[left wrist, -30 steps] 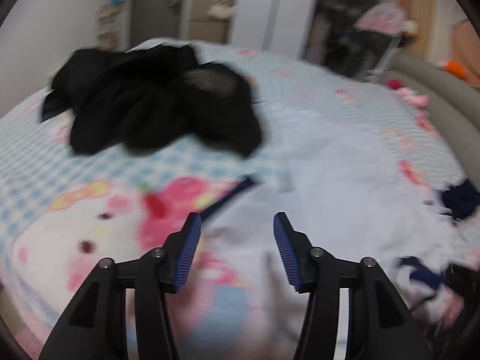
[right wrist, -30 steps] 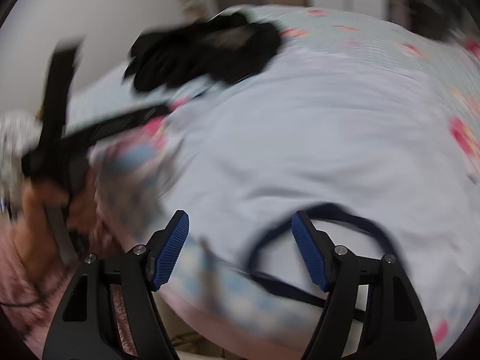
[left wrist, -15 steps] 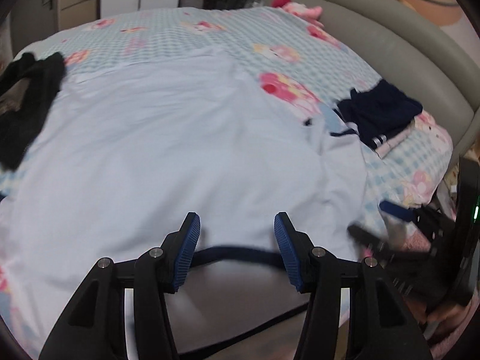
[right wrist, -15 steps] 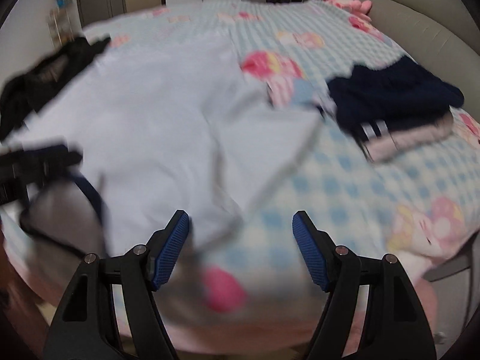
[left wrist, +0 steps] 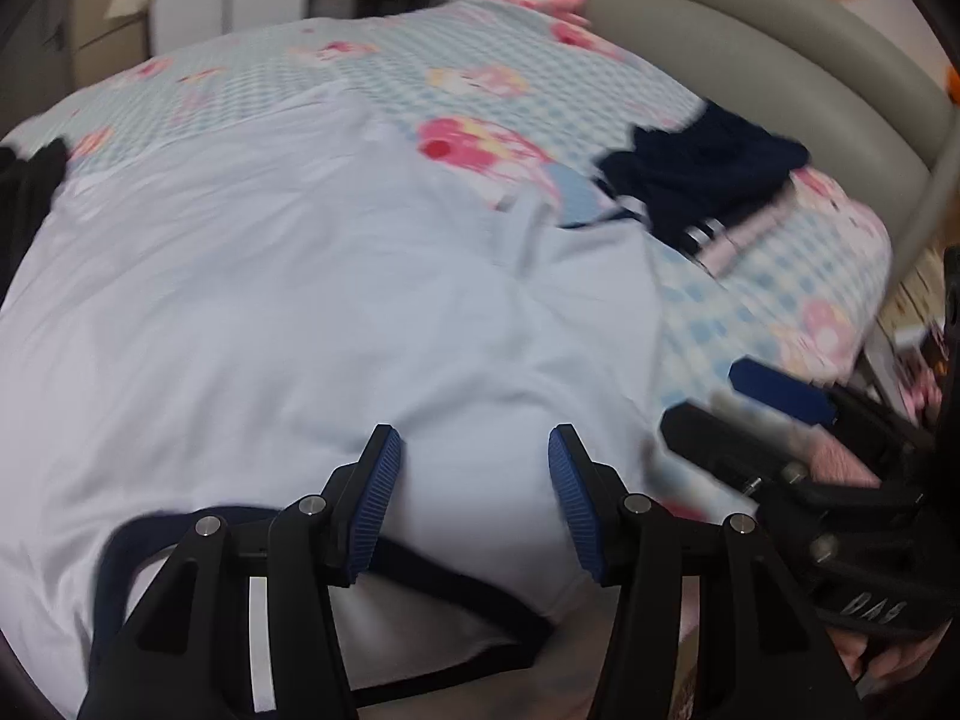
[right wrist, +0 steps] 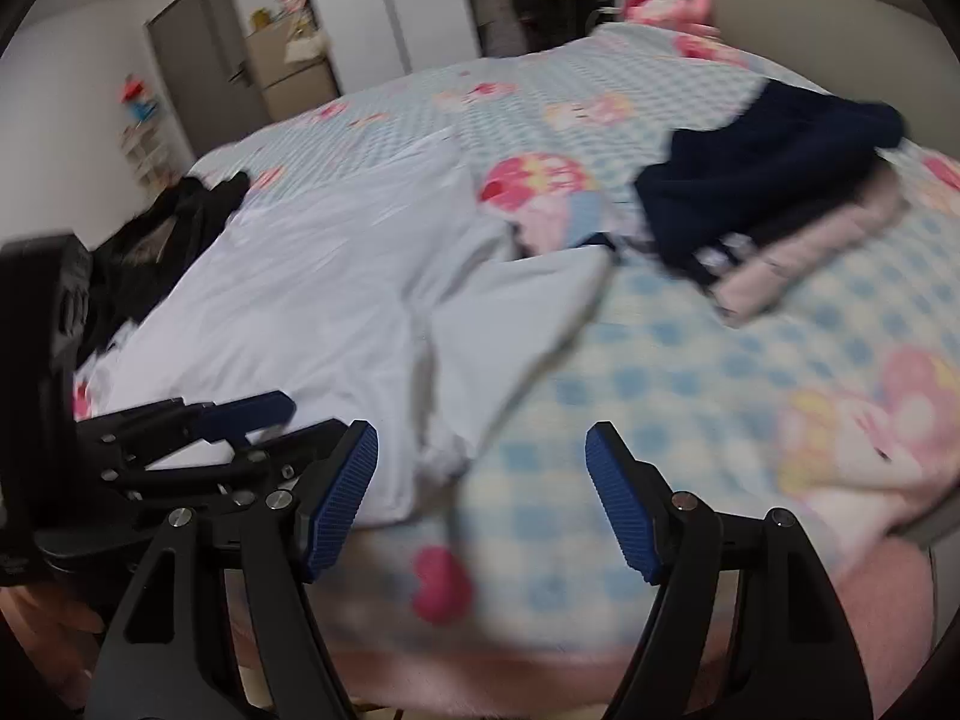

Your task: Fold clothes

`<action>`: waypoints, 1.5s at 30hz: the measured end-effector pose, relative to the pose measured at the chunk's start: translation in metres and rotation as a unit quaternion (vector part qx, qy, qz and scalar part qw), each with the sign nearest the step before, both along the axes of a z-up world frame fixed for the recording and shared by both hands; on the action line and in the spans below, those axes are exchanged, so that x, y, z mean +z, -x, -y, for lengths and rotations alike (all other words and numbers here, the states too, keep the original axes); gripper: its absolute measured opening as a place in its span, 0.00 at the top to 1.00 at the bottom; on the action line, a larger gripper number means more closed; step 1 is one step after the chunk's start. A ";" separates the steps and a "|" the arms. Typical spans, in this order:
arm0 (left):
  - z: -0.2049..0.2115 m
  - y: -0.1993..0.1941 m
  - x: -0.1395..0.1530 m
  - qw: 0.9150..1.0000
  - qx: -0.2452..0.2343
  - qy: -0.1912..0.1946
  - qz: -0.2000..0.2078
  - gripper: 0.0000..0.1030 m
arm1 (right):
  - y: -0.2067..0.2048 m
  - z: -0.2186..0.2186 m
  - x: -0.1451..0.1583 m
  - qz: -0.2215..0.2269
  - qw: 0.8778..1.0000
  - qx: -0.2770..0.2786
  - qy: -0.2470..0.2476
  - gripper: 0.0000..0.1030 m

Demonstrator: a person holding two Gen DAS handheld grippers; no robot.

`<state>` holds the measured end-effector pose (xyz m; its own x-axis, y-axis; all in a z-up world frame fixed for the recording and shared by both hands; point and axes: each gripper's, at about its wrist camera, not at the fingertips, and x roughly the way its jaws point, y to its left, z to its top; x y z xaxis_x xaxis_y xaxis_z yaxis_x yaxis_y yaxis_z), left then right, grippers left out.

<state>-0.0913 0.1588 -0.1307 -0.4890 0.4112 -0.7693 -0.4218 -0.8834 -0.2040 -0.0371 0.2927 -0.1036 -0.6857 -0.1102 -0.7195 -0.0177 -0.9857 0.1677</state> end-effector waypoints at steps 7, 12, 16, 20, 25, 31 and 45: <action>0.028 0.005 -0.017 0.999 0.024 -0.020 0.035 0.48 | 0.000 0.026 -0.031 0.083 0.994 0.024 -0.067 0.28; 0.022 -0.013 -0.013 0.999 -0.033 -0.007 0.033 0.41 | -0.018 0.017 -0.025 0.103 0.992 0.004 -0.066 0.27; 0.026 -0.006 0.010 0.999 -0.028 -0.015 -0.005 0.41 | -0.025 -0.002 -0.001 0.044 0.999 -0.022 -0.007 0.27; 0.031 0.017 0.025 0.999 0.023 -0.001 -0.036 0.41 | -0.003 -0.001 0.014 0.020 0.999 -0.021 -0.019 0.27; 0.055 0.053 -0.001 0.994 0.097 0.040 -0.010 0.41 | 0.035 0.022 0.009 0.030 0.997 0.019 -0.070 0.27; 0.066 0.026 -0.034 0.996 0.082 0.044 0.014 0.36 | 0.039 0.031 -0.031 0.066 0.991 0.021 -0.116 0.27; 0.017 0.020 0.026 0.998 -0.012 -0.018 -0.052 0.35 | 0.041 -0.045 0.007 0.046 0.997 -0.042 -0.047 0.26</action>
